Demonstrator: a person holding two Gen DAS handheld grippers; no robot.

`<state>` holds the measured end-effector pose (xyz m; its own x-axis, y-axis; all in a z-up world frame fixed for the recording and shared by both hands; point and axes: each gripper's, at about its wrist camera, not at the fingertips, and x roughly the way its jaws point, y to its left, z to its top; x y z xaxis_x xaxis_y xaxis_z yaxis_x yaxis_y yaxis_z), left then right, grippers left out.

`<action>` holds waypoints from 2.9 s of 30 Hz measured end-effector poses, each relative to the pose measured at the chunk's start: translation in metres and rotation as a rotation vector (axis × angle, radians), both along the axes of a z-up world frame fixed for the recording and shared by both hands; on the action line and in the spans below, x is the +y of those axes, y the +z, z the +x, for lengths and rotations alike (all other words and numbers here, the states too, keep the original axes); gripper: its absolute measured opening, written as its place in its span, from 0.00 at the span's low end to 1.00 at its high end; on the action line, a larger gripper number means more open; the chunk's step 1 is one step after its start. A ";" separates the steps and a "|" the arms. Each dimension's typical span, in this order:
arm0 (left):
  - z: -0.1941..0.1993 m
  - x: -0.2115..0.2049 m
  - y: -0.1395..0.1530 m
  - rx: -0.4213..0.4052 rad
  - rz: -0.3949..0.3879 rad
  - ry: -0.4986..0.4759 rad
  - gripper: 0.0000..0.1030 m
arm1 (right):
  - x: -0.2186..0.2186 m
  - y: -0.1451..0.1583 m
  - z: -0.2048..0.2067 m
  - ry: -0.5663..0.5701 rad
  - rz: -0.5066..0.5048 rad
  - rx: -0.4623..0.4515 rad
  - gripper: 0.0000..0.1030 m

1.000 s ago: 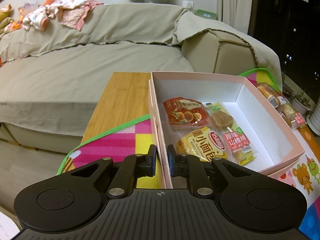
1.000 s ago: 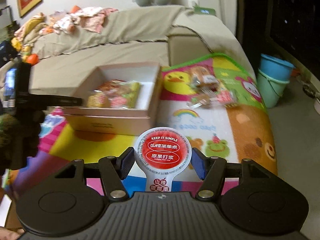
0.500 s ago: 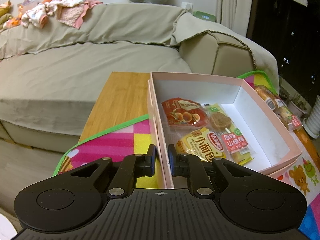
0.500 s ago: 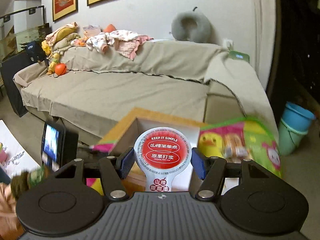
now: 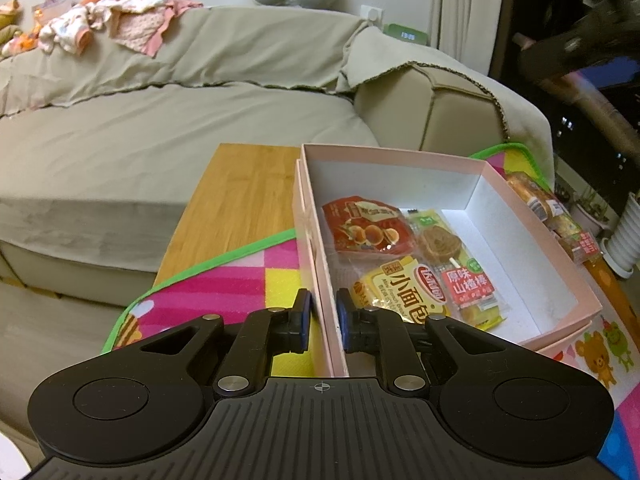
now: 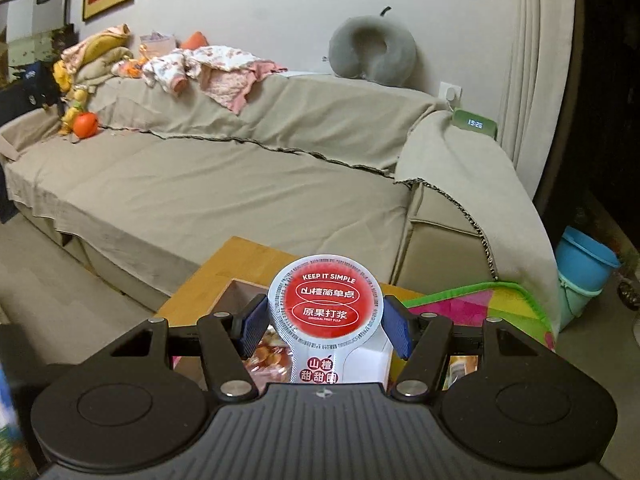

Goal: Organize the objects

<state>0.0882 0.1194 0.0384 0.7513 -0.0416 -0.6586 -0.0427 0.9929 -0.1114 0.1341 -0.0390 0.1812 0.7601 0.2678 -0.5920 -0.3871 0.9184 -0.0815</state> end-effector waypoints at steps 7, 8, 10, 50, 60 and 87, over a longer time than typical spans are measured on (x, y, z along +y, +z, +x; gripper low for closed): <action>0.000 0.001 -0.001 0.003 -0.001 -0.002 0.15 | -0.034 -0.026 0.041 -0.086 0.082 0.105 0.71; 0.001 0.001 -0.001 0.004 -0.001 -0.003 0.15 | -0.042 -0.029 0.043 -0.100 0.088 0.112 0.72; 0.001 0.001 -0.002 0.006 0.004 -0.005 0.16 | -0.064 -0.036 0.047 -0.136 0.099 0.126 0.73; 0.000 -0.002 -0.002 0.024 0.004 0.005 0.15 | -0.174 -0.104 -0.022 -0.081 0.084 0.240 0.83; -0.001 -0.003 -0.002 0.030 0.012 0.007 0.15 | -0.212 -0.153 0.111 -0.376 0.061 0.230 0.67; -0.002 -0.008 -0.003 0.021 0.021 0.021 0.15 | -0.175 -0.106 -0.102 -0.181 0.154 0.281 0.27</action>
<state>0.0865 0.1119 0.0352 0.7381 -0.0116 -0.6745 -0.0657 0.9939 -0.0890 0.0321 -0.2142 0.0751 0.6171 0.2466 -0.7472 -0.2052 0.9672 0.1498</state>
